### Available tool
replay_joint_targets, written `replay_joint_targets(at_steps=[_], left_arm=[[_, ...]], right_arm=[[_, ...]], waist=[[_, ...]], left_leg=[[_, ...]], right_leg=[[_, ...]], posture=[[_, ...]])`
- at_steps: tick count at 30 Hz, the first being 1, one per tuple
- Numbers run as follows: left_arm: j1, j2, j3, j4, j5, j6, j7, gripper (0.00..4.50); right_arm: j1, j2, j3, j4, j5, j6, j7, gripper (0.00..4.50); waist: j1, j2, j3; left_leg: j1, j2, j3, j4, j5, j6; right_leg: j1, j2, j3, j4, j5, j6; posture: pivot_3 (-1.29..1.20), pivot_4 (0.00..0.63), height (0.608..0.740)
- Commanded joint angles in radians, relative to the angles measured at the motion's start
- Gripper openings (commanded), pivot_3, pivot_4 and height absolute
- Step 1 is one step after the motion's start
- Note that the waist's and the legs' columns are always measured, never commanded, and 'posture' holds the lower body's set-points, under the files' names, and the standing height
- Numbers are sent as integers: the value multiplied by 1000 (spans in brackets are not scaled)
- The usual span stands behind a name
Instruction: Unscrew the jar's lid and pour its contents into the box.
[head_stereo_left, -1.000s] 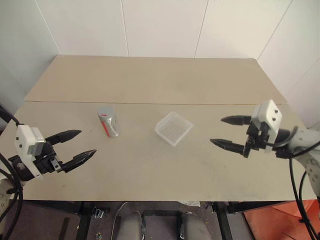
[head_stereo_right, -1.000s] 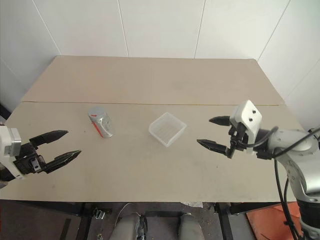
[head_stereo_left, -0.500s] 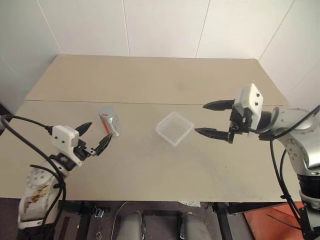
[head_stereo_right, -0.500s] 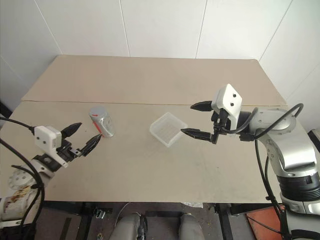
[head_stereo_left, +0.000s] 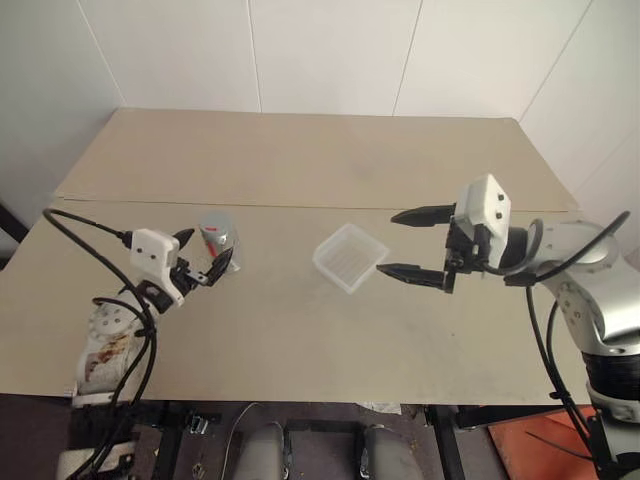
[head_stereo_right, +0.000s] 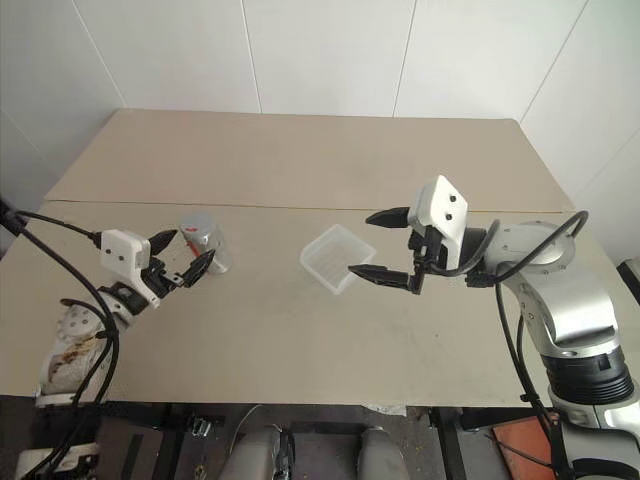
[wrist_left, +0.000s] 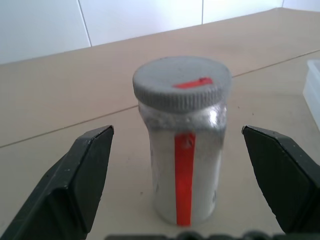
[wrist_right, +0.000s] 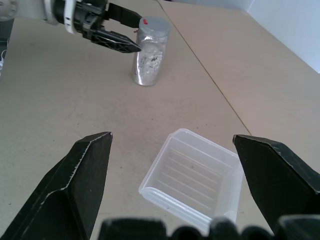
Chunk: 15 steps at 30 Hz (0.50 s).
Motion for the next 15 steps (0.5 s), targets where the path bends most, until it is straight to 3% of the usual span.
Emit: replay_joint_targets(at_steps=[1, 8, 15], left_arm=[[-81, -12, -25, 91, 34, -65, 4, 4475], [-188, -47, -66, 251, 87, -136, 18, 4475], [-208, -49, -86, 272, 112, -154, 20, 2256]], right_arm=[[-6, -8, -20, -34, 13, -11, 9, 4500], [10, -10, -31, -47, 22, -9, 11, 4500], [28, -9, -55, -74, 38, 4, -10, 4500]], waist=[[1, 0, 0], [0, 0, 0], [-1, 0, 0]], left_leg=[[0, 0, 0, 0, 0, 0], [0, 0, 0, 0, 0, 0], [0, 0, 0, 0, 0, 0]], right_leg=[[0, 0, 0, 0, 0, 0], [0, 0, 0, 0, 0, 1], [0, 0, 0, 1, 1, 1]], posture=[[0, 150, 740], [0, 150, 740], [0, 150, 740]])
